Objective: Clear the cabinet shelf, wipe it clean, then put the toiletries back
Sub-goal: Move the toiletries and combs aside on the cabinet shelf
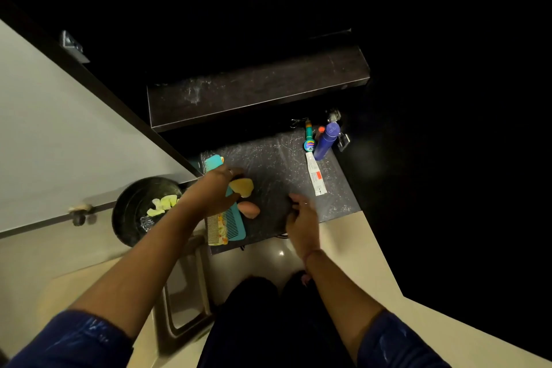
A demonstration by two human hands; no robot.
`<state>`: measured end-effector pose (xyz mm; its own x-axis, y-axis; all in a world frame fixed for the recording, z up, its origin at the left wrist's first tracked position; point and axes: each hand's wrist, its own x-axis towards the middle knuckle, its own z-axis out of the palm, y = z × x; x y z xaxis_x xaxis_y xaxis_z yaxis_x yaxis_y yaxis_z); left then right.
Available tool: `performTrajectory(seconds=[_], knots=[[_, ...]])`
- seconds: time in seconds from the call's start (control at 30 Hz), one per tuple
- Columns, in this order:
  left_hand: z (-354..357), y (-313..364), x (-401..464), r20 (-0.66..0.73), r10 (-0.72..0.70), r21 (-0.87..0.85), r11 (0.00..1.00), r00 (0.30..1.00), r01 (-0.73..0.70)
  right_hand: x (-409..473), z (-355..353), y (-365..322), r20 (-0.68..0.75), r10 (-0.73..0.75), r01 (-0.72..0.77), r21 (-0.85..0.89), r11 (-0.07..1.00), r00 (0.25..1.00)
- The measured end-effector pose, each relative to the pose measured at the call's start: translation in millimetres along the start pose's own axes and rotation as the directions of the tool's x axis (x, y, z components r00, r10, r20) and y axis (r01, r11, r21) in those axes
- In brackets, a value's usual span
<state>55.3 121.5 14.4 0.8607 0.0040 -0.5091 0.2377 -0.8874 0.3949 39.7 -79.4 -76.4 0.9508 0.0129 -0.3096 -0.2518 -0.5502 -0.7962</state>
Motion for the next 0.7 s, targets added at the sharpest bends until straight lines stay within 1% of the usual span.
performTrajectory(seconds=[0.1, 0.17, 0.2, 0.27, 0.33, 0.43, 0.57, 0.63, 0.7], knots=[[-11.3, -0.7, 0.5, -0.061, 0.035, 0.009, 0.999, 0.997, -0.035, 22.4, -29.5, -2.3, -0.198, 0.111, -0.114, -0.004, 0.993, 0.974], [-20.3, 3.9, 3.9, -0.126, 0.105, 0.023, 0.994, 0.986, -0.103, 39.8, -43.3, -5.1, -0.25, 0.206, -0.204, 0.036, 0.978, 0.946], [-23.5, 7.7, 7.1, -0.155, 0.133, 0.024, 0.991, 0.979, -0.131, 48.0, -46.5, -5.3, -0.251, 0.251, -0.246, 0.053, 0.968, 0.935], [-26.5, 18.2, 17.2, -0.202, 0.158, 0.012, 0.987, 0.967, -0.159, 60.7, -50.1, -5.8, -0.235, 0.291, -0.283, 0.069, 0.957, 0.927], [-24.8, 34.5, 29.0, -0.23, 0.163, -0.025, 0.985, 0.959, -0.173, 68.9, -49.2, -8.5, -0.244, 0.292, -0.284, 0.069, 0.956, 0.925], [-18.7, 67.8, 47.3, -0.256, 0.152, -0.132, 0.973, 0.955, -0.19, 74.8, -45.9, -12.7, -0.264, 0.29, -0.274, 0.098, 0.957, 0.92], [-7.7, 112.6, 72.9, -0.272, 0.116, -0.285, 0.939, 0.955, -0.195, 75.2, -41.6, -9.4, -0.239, 0.31, -0.309, 0.044, 0.95, 0.92], [-3.2, 129.2, 88.6, -0.268, 0.108, -0.312, 0.93, 0.957, -0.192, 76.8, -40.0, -7.2, -0.249, 0.303, -0.301, 0.045, 0.952, 0.92], [0.6, 141.9, 102.1, -0.254, 0.117, -0.313, 0.929, 0.96, -0.196, 78.3, -39.0, -7.5, -0.275, 0.289, -0.275, 0.087, 0.957, 0.917]])
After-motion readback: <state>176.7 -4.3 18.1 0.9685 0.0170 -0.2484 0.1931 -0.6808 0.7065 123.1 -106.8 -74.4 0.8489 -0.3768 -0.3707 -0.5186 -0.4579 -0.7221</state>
